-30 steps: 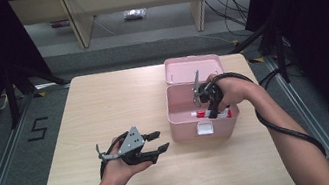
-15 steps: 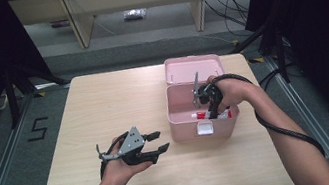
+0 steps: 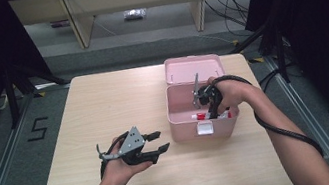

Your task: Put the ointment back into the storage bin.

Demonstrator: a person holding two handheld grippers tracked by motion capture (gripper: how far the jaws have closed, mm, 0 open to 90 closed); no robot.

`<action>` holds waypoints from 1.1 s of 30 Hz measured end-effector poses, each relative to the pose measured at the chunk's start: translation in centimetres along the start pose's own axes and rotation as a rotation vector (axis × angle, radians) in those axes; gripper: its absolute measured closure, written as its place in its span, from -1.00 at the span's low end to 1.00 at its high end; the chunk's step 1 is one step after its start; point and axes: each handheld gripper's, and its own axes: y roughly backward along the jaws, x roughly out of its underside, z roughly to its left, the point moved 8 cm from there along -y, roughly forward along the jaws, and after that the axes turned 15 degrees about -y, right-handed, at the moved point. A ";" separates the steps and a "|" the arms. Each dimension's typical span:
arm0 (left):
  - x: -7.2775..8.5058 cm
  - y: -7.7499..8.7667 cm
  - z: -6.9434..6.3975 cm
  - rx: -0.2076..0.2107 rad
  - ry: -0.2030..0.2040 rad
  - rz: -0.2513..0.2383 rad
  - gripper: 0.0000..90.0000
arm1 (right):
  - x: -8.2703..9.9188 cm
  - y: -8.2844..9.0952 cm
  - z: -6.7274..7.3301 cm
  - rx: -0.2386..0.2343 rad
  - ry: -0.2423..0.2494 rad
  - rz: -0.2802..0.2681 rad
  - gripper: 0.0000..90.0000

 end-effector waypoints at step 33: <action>-0.3 -0.6 -0.3 0.007 -0.002 -0.009 0.16 | 0.3 2.5 -1.5 0.058 -0.101 -0.104 0.56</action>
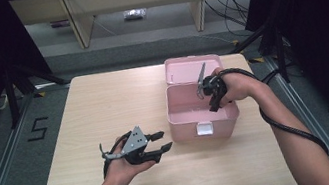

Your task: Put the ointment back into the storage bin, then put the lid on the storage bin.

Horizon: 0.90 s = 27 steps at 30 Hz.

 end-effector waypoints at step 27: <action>-1.2 -0.6 -0.4 0.024 0.050 -0.052 0.90 | 0.7 3.9 -4.5 0.100 -0.352 -0.251 0.39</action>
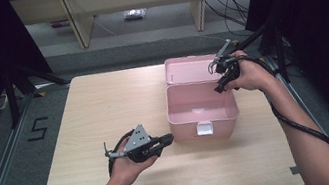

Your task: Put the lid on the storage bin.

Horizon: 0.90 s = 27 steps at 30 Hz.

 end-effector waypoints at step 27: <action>-2.7 -4.4 -1.9 0.085 -0.007 -0.058 0.98 | -3.5 -0.2 -6.1 0.135 -0.486 -0.196 0.68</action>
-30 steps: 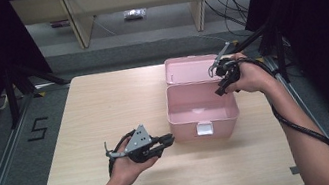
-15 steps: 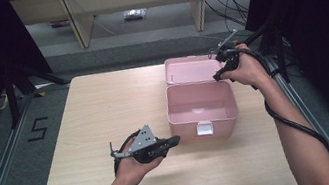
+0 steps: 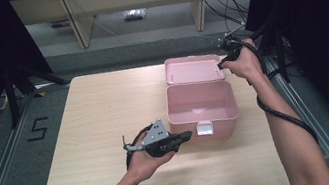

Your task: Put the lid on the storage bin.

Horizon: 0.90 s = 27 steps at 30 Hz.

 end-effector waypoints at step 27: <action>0.0 -5.7 0.5 -0.013 -0.051 0.026 0.99 | -1.3 -3.4 -3.5 0.056 -0.171 -0.002 0.57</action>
